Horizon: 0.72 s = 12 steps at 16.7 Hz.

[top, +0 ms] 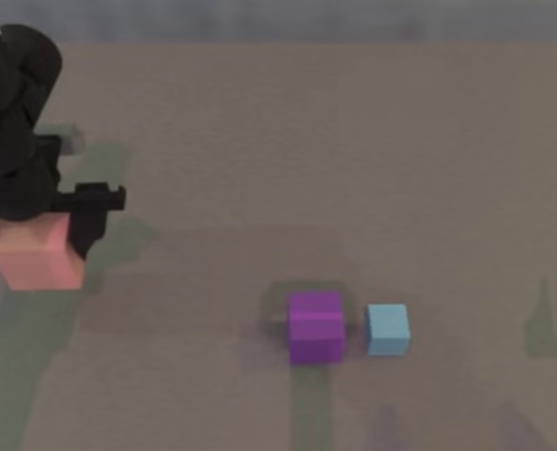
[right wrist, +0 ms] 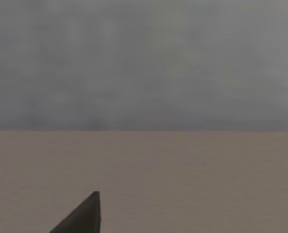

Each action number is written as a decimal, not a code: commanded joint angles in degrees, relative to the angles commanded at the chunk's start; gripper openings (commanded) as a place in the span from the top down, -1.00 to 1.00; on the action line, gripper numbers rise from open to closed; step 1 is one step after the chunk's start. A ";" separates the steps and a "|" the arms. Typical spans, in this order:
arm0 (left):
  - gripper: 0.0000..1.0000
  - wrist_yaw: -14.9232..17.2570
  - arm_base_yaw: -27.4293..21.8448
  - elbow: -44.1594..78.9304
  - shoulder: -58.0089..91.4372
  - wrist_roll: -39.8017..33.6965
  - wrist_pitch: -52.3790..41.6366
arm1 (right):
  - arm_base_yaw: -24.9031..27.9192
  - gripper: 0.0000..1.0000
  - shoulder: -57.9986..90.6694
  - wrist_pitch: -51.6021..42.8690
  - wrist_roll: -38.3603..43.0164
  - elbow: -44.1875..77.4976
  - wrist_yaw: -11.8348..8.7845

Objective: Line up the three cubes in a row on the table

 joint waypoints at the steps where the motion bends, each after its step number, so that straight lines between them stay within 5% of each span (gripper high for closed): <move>1: 1.00 0.00 0.02 0.07 -0.10 0.00 -0.12 | 0.00 -1.00 0.00 0.00 0.00 0.00 0.00; 7: 1.00 0.02 -2.56 0.57 0.39 -2.17 -0.59 | 0.00 -1.00 0.00 0.00 0.00 0.00 0.00; 12: 1.00 -0.11 -16.17 2.40 0.11 -14.67 -2.97 | 0.00 -1.00 0.00 0.00 0.00 0.00 0.00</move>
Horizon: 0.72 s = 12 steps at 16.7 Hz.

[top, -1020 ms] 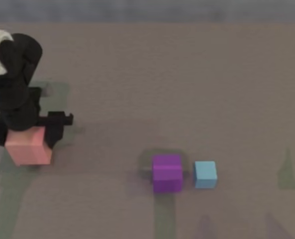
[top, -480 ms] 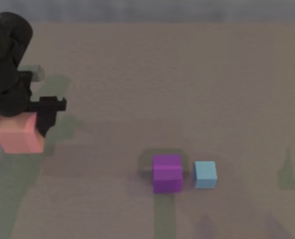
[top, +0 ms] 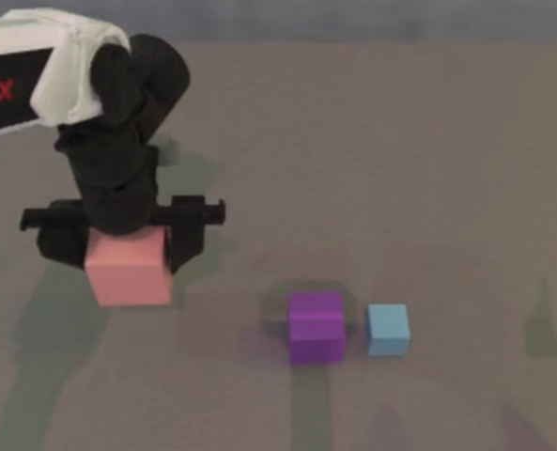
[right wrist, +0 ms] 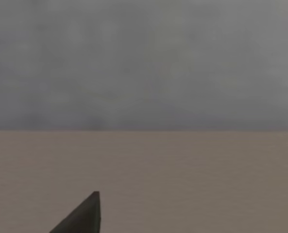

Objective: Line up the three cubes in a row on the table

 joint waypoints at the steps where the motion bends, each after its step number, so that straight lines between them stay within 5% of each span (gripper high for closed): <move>1: 1.00 -0.02 -3.11 0.37 -0.17 -2.94 -0.47 | 0.00 -1.00 0.00 0.00 0.00 0.00 0.00; 5: 1.00 -0.05 -10.67 0.94 -1.18 -10.44 -1.55 | 0.00 -1.00 0.00 0.00 0.00 0.00 0.00; 12: 1.00 -0.02 -10.89 -0.48 -0.37 -10.58 0.68 | 0.00 -1.00 0.00 0.00 0.00 0.00 0.00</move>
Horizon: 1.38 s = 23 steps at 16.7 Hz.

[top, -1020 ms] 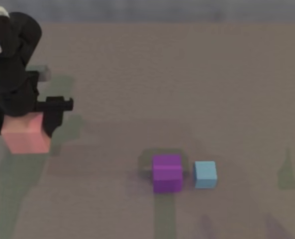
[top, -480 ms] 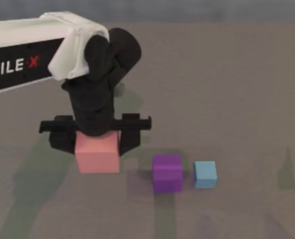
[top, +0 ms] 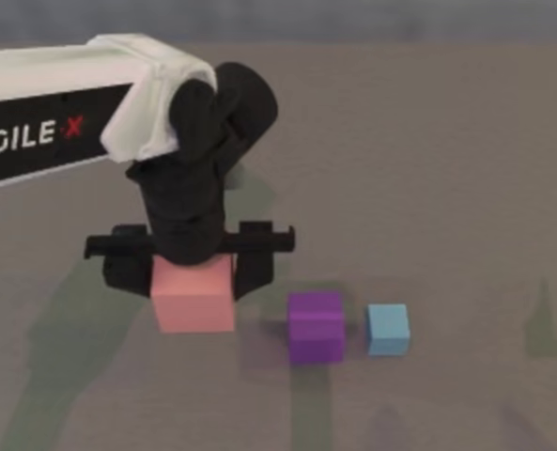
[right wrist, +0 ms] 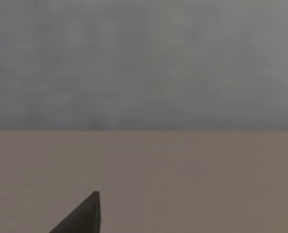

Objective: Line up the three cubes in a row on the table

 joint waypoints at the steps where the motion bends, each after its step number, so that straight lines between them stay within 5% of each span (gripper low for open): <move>1: 1.00 0.01 -0.04 -0.99 0.53 0.04 1.56 | 0.00 -1.00 0.00 0.00 0.00 0.00 0.00; 12: 1.00 0.00 -0.08 -8.08 4.60 -0.07 12.76 | 0.00 -1.00 0.00 0.00 0.00 0.00 0.00; 23: -0.66 0.00 -0.08 -8.08 4.60 -0.07 12.76 | 0.00 -1.00 0.00 0.00 0.00 0.00 0.00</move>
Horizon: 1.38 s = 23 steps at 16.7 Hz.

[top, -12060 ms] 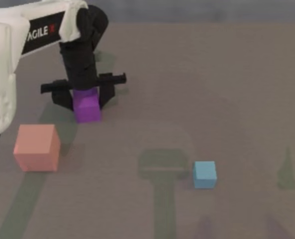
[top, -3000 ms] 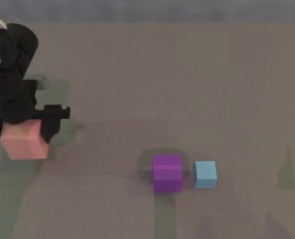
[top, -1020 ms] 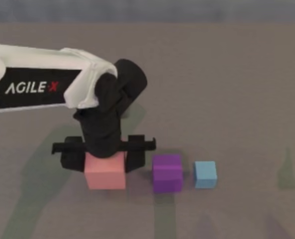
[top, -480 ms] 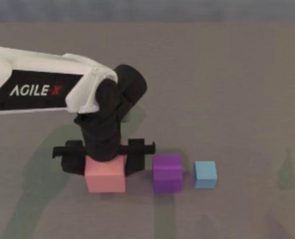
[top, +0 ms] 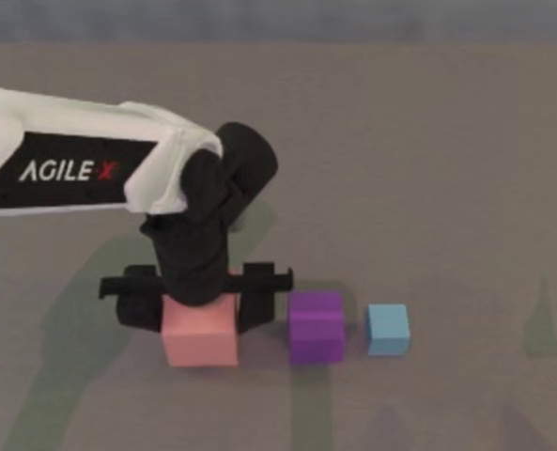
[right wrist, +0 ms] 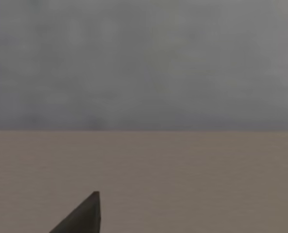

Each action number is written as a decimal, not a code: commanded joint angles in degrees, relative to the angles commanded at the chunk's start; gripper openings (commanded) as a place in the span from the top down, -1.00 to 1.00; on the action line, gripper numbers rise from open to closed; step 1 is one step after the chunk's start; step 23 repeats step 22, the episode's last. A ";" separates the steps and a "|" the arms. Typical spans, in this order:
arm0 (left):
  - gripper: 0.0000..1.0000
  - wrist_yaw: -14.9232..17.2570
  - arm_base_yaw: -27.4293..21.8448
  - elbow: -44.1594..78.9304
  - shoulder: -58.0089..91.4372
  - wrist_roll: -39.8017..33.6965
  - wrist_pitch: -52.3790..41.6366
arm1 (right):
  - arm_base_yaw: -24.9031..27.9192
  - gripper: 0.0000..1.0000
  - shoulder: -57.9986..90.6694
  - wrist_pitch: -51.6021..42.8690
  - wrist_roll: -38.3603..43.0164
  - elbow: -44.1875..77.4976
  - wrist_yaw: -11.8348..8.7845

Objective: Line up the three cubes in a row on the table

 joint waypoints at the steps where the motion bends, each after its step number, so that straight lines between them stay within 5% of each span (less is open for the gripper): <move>1: -0.81 0.00 0.00 0.00 0.00 0.00 0.00 | 0.00 -1.00 0.00 0.00 0.00 0.00 0.00; 3: -1.00 0.00 0.00 0.00 0.00 0.00 0.00 | 0.00 -1.00 0.00 0.00 0.00 0.00 0.00; 12: -1.00 0.00 0.03 0.17 -0.11 -0.01 -0.20 | 0.00 -1.00 0.00 0.00 0.00 0.00 0.00; 23: -1.00 -0.03 1.03 9.12 -5.87 -0.23 -14.95 | 0.00 -1.00 0.00 0.00 0.00 0.00 0.00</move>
